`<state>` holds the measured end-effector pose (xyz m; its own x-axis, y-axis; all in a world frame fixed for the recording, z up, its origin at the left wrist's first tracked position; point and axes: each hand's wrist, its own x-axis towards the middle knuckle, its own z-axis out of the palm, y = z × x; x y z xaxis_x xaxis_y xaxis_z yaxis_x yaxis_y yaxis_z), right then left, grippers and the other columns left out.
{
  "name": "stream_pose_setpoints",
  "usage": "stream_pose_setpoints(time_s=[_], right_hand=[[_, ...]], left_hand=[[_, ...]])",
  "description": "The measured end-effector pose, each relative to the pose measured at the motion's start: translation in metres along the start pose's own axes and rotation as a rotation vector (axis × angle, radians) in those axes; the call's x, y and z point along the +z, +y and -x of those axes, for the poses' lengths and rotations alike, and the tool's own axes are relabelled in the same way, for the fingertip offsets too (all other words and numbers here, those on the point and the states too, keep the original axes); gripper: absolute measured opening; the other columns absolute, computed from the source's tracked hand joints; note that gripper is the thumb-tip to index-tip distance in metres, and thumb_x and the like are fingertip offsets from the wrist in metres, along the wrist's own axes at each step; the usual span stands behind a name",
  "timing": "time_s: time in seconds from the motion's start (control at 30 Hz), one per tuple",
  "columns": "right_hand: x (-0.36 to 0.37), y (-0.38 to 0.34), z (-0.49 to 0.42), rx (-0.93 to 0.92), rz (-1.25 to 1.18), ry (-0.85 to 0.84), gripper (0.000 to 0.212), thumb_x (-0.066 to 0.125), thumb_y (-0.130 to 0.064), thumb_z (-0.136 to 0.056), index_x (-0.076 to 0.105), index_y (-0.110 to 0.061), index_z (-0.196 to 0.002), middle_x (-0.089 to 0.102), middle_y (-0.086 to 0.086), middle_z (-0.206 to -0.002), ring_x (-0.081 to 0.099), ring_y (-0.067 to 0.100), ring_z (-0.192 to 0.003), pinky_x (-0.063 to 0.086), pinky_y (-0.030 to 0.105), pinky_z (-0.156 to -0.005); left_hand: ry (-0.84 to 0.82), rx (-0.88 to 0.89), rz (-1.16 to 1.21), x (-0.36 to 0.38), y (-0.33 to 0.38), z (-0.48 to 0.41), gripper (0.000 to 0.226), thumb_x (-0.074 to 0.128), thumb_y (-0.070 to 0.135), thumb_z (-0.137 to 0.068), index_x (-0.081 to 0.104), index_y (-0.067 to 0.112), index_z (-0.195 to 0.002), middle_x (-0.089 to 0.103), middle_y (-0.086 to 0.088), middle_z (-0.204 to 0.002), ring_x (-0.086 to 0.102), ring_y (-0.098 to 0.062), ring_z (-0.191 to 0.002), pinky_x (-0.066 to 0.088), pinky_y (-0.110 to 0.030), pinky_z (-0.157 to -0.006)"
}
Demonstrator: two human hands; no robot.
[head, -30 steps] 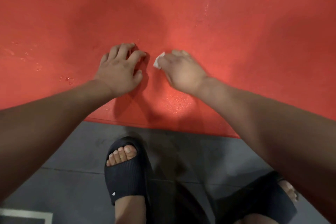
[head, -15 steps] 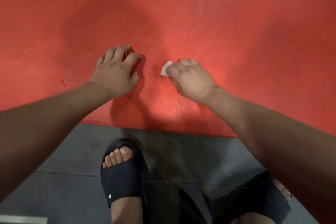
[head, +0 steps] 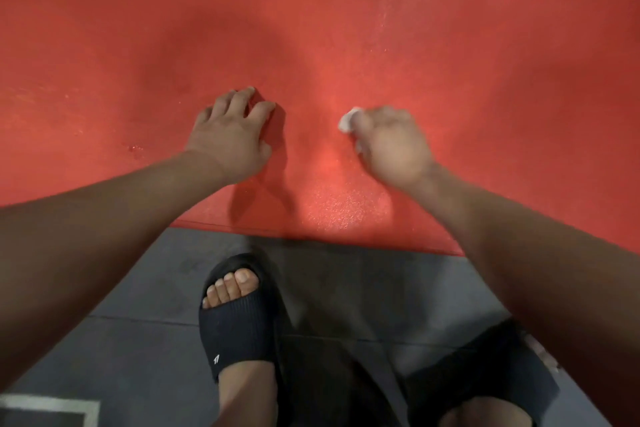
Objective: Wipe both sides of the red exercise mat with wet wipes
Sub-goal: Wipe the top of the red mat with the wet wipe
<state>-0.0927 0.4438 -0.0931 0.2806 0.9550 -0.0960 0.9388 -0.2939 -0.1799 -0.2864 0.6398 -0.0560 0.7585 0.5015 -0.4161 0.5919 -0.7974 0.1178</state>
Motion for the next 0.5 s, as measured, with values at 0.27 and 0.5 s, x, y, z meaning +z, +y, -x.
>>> stream_pose_setpoints(time_s=[0.27, 0.5], right_hand=[[0.002, -0.012, 0.020, 0.343, 0.025, 0.036, 0.031, 0.043, -0.019, -0.093, 0.056, -0.009, -0.119, 0.066, 0.017, -0.108, 0.062, 0.038, -0.095, 0.049, 0.043, -0.080], [-0.017, -0.032, 0.046, 0.471, -0.073, 0.186, 0.021, 0.054, -0.024, -0.090, 0.070, -0.029, -0.102, 0.056, 0.004, -0.103, 0.048, 0.032, -0.097, 0.035, 0.039, -0.076]], left_hand=[[-0.048, -0.009, -0.037, 0.002, 0.017, 0.007, 0.080, 0.058, 0.041, -0.089, 0.025, 0.022, -0.158, 0.019, -0.007, -0.165, 0.019, -0.032, -0.150, 0.026, -0.053, -0.117], [-0.073, 0.011, -0.064, -0.006, 0.025, 0.010, 0.076, 0.059, 0.044, -0.090, 0.030, 0.020, -0.155, 0.022, -0.006, -0.163, 0.021, -0.031, -0.148, 0.027, -0.051, -0.116]])
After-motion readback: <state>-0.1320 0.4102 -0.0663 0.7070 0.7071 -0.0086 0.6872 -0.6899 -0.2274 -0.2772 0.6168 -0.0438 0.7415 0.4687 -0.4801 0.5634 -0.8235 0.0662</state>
